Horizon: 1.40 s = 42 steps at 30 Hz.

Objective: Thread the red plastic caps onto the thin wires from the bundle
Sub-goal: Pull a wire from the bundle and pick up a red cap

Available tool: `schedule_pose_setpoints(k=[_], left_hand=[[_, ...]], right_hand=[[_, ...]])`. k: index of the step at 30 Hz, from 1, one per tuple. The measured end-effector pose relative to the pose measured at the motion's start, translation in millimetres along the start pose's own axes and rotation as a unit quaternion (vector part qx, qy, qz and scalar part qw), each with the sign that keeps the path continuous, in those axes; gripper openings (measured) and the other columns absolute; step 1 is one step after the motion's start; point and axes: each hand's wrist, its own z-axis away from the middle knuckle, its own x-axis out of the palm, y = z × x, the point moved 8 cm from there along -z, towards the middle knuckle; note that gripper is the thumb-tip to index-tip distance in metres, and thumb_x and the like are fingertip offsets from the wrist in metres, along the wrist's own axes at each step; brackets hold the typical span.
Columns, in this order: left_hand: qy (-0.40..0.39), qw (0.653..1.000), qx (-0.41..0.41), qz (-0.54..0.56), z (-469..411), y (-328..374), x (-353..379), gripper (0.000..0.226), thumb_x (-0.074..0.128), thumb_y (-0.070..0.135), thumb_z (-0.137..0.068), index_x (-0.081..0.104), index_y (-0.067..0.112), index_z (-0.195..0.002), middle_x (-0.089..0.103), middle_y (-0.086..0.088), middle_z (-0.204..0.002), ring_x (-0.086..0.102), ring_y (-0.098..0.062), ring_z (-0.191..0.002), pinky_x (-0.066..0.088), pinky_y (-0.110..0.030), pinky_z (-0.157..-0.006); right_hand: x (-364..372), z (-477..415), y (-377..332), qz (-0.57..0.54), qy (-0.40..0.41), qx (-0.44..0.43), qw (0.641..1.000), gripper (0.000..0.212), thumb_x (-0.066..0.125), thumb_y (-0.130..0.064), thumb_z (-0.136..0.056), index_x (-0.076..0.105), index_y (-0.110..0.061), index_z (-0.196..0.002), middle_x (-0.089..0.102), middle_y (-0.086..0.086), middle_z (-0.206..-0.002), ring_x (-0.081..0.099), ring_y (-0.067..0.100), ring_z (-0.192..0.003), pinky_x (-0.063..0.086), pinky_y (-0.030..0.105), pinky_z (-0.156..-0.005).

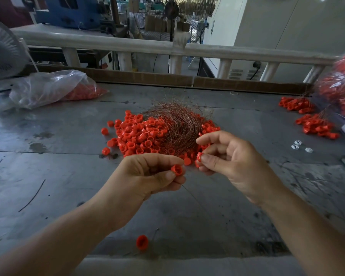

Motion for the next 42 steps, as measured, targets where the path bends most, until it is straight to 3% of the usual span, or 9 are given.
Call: schedule_pose_setpoints(k=[6, 15, 17, 20, 24, 27, 31, 35, 42], left_hand=[[-0.001, 1.0, 0.0, -0.004, 1, -1, 0, 0.026, 0.062, 0.007, -0.059, 0.076, 0.016, -0.078, 0.073, -0.008, -0.078, 0.07, -0.016, -0.071, 0.053, -0.017, -0.061], [-0.006, 1.0, 0.002, -0.008, 0, -1, 0, 0.027, 0.062, 0.008, -0.059, 0.076, 0.018, -0.079, 0.073, -0.007, -0.078, 0.069, -0.015, -0.071, 0.053, -0.017, -0.061], [-0.008, 1.0, 0.003, -0.011, 0, -1, 0, 0.027, 0.062, 0.008, -0.059, 0.076, 0.019, -0.08, 0.073, -0.007, -0.079, 0.069, -0.015, -0.072, 0.053, -0.017, -0.061], [-0.013, 1.0, 0.005, -0.018, 0, -1, 0, 0.028, 0.062, 0.009, -0.06, 0.076, 0.02, -0.081, 0.073, -0.007, -0.08, 0.069, -0.015, -0.073, 0.053, -0.017, -0.062], [-0.014, 0.999, 0.017, -0.026, 1, 0, 1, 0.028, 0.063, 0.011, -0.06, 0.076, 0.021, -0.082, 0.073, -0.006, -0.079, 0.069, -0.014, -0.073, 0.053, -0.017, -0.063], [-0.01, 0.999, 0.028, -0.037, 1, 1, 1, 0.027, 0.063, 0.012, -0.06, 0.076, 0.022, -0.081, 0.073, -0.007, -0.077, 0.069, -0.014, -0.072, 0.052, -0.017, -0.063], [0.001, 0.998, 0.037, -0.044, 1, 2, -1, 0.021, 0.063, 0.008, -0.062, 0.075, 0.015, -0.078, 0.071, -0.008, -0.074, 0.068, -0.015, -0.069, 0.053, -0.019, -0.062], [0.017, 0.997, 0.038, -0.064, 0, 4, -2, 0.018, 0.062, 0.007, -0.062, 0.074, 0.014, -0.074, 0.071, -0.008, -0.073, 0.068, -0.015, -0.068, 0.053, -0.019, -0.062], [0.032, 0.994, 0.04, -0.098, 1, 5, -2, 0.025, 0.061, -0.005, -0.069, 0.073, 0.016, -0.073, 0.071, -0.008, -0.07, 0.068, -0.013, -0.063, 0.053, -0.017, -0.059]], right_hand=[[3, 3, -6, 0.028, -0.003, -0.032, 0.999, 0.026, 0.065, 0.004, -0.077, 0.067, -0.022, -0.08, 0.065, -0.01, -0.068, 0.06, 0.003, -0.068, 0.05, 0.015, -0.068], [9, 4, -4, -0.004, -0.013, -0.014, 1.0, 0.018, 0.058, 0.003, -0.082, 0.065, -0.014, -0.082, 0.067, 0.002, -0.063, 0.066, 0.013, -0.059, 0.053, 0.02, -0.054], [10, 5, -4, -0.011, -0.018, -0.017, 1.0, 0.016, 0.06, 0.001, -0.081, 0.065, -0.014, -0.083, 0.067, 0.003, -0.065, 0.066, 0.013, -0.062, 0.053, 0.019, -0.057], [11, 6, -5, -0.022, -0.023, -0.017, 0.999, 0.011, 0.065, -0.016, -0.072, 0.066, -0.017, -0.083, 0.064, 0.001, -0.067, 0.064, 0.011, -0.064, 0.052, 0.018, -0.061], [12, 5, -4, 0.056, -0.011, -0.046, 0.997, 0.016, 0.069, -0.017, -0.074, 0.064, -0.028, -0.084, 0.062, -0.005, -0.074, 0.061, 0.013, -0.072, 0.054, 0.023, -0.069], [17, 7, -8, 0.078, -0.007, -0.077, 0.994, 0.016, 0.07, -0.024, -0.07, 0.062, -0.029, -0.082, 0.066, -0.009, -0.078, 0.062, 0.005, -0.074, 0.05, 0.017, -0.069], [27, 12, -12, 0.106, -0.016, -0.119, 0.987, 0.022, 0.072, -0.013, -0.071, 0.065, -0.032, -0.081, 0.068, -0.01, -0.082, 0.065, 0.004, -0.074, 0.051, 0.015, -0.069], [26, 12, -13, 0.103, 0.003, -0.124, 0.987, 0.018, 0.068, -0.026, -0.063, 0.066, -0.033, -0.08, 0.068, -0.007, -0.079, 0.065, 0.005, -0.074, 0.052, 0.018, -0.069], [27, 11, -11, 0.09, -0.001, -0.127, 0.988, 0.02, 0.07, -0.022, -0.063, 0.066, -0.035, -0.078, 0.068, -0.02, -0.077, 0.065, -0.001, -0.071, 0.049, 0.009, -0.065]])
